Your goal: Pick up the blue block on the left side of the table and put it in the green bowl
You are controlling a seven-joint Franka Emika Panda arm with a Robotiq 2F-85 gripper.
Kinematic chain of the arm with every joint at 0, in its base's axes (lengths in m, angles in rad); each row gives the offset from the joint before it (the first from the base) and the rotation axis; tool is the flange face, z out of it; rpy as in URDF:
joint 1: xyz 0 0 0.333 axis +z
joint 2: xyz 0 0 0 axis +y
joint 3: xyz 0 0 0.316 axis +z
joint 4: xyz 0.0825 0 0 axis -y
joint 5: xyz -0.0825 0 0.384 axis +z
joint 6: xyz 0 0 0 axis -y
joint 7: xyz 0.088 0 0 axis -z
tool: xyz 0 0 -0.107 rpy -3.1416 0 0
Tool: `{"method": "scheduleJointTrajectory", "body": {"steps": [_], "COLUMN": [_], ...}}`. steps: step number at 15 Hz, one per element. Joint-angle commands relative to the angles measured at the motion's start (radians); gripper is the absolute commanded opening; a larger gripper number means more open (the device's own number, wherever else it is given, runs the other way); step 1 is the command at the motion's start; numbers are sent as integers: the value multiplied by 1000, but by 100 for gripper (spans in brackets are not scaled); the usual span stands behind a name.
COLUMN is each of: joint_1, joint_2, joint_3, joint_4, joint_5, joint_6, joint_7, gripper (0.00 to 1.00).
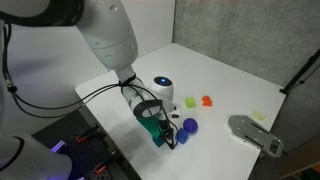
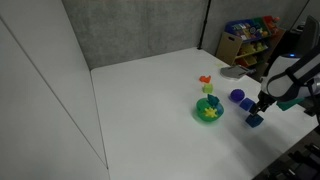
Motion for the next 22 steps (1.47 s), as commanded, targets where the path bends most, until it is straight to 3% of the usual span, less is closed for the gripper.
{"method": "scheduleJointTrajectory", "body": {"steps": [1, 3, 4, 6, 10, 16, 22], "joint_1": [-30, -32, -28, -30, -48, -47, -19], "joint_2": [49, 68, 80, 89, 27, -159, -310], "joint_3": [24, 26, 24, 28, 65, 160, 262], "joint_4": [22, 22, 22, 21, -7, -69, -92], "joint_5": [1, -2, -5, -7, 0, 24, 137], "joint_6": [30, 41, 53, 69, 45, -20, -81], "joint_7": [20, 21, 23, 21, 4, -8, -33], "gripper": [100, 100, 75, 66, 33, 32, 32]}}
